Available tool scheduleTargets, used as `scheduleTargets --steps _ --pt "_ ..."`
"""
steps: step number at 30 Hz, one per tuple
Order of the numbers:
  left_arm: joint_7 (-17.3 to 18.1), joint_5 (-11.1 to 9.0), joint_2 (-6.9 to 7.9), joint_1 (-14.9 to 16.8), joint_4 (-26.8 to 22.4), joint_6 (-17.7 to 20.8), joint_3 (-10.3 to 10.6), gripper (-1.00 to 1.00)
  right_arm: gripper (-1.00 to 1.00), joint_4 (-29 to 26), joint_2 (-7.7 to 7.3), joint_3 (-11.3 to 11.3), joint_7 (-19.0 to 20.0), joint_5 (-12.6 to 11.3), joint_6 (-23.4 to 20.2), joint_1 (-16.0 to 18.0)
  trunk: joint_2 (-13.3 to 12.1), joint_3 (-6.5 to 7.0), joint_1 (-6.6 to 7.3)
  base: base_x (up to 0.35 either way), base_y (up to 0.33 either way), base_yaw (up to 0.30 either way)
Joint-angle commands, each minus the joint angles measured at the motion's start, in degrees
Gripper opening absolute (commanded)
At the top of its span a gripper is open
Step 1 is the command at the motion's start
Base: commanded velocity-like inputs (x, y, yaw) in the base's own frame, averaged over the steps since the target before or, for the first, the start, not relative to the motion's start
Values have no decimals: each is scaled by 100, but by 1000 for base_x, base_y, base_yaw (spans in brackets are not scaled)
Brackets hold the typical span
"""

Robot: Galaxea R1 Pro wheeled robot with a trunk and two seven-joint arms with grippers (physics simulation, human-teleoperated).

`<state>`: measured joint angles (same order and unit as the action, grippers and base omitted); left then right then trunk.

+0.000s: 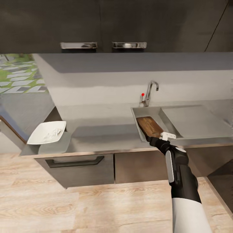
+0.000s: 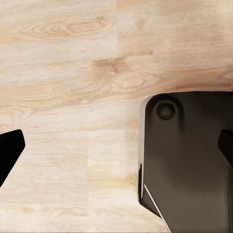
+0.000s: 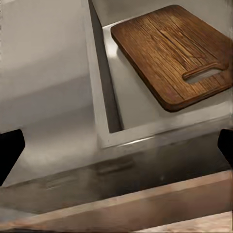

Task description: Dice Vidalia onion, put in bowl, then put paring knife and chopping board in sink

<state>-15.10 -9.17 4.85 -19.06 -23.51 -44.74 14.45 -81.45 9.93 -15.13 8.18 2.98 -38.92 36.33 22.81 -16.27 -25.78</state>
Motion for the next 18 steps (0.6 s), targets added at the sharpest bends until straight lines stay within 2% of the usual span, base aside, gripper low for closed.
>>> scheduleTargets --steps 1,18 --pt "-19 -58 7 -1 -13 -9 49 100 100 -5 7 -17 43 32 -28 6 11 -10 0 -331 0 0" --pt "-19 -58 7 -1 -13 -8 49 100 100 51 7 -17 51 28 -22 6 11 -10 0 -331 0 0"
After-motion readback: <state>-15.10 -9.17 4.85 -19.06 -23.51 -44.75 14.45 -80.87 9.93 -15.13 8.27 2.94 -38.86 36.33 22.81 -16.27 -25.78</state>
